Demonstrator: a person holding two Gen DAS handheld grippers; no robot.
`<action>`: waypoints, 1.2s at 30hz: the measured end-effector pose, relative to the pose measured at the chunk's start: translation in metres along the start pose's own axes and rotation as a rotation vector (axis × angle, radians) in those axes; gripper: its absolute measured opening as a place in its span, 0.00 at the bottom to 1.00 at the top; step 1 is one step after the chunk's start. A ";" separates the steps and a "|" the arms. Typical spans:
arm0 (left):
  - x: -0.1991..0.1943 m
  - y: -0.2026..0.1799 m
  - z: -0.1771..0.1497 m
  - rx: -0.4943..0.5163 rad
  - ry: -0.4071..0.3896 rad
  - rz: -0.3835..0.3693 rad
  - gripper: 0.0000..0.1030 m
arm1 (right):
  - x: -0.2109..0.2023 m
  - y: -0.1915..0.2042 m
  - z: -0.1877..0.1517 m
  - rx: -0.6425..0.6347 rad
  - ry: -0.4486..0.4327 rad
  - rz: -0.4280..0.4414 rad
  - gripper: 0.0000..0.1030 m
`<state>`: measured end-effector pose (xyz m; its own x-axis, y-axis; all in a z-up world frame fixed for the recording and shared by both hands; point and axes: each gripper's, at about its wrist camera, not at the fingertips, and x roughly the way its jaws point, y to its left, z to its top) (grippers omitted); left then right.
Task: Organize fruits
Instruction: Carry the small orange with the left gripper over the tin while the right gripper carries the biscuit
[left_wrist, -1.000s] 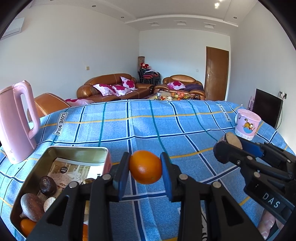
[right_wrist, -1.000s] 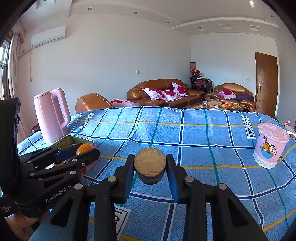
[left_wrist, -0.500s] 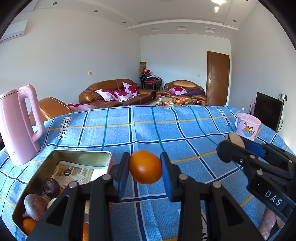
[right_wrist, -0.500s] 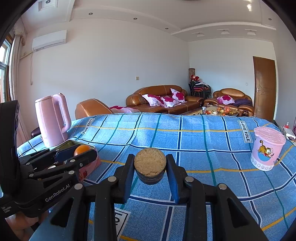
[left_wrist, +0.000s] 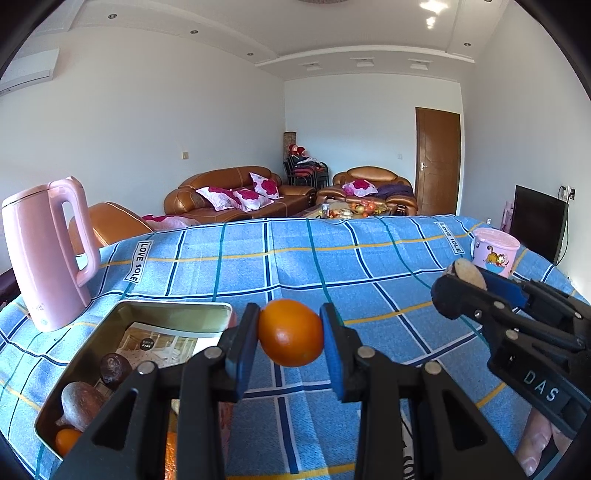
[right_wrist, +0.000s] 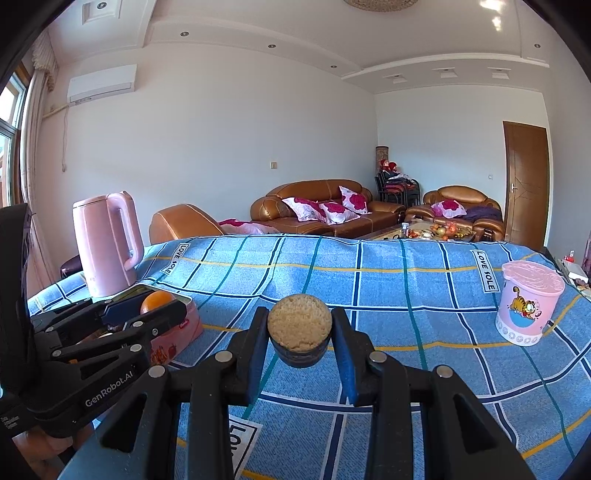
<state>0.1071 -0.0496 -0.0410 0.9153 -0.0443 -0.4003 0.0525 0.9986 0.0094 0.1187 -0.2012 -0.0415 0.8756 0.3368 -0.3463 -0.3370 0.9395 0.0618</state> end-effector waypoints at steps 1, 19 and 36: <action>-0.001 0.001 -0.001 -0.003 0.002 0.000 0.34 | 0.000 0.001 0.000 0.000 0.001 0.001 0.35; -0.054 0.077 0.004 -0.067 -0.034 0.089 0.34 | 0.002 0.042 -0.001 0.000 0.031 0.129 0.35; -0.072 0.123 -0.013 -0.098 0.002 0.172 0.34 | 0.003 0.094 0.004 -0.063 0.035 0.237 0.35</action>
<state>0.0430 0.0765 -0.0227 0.9067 0.1271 -0.4022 -0.1436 0.9896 -0.0110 0.0911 -0.1121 -0.0329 0.7571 0.5442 -0.3615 -0.5537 0.8281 0.0870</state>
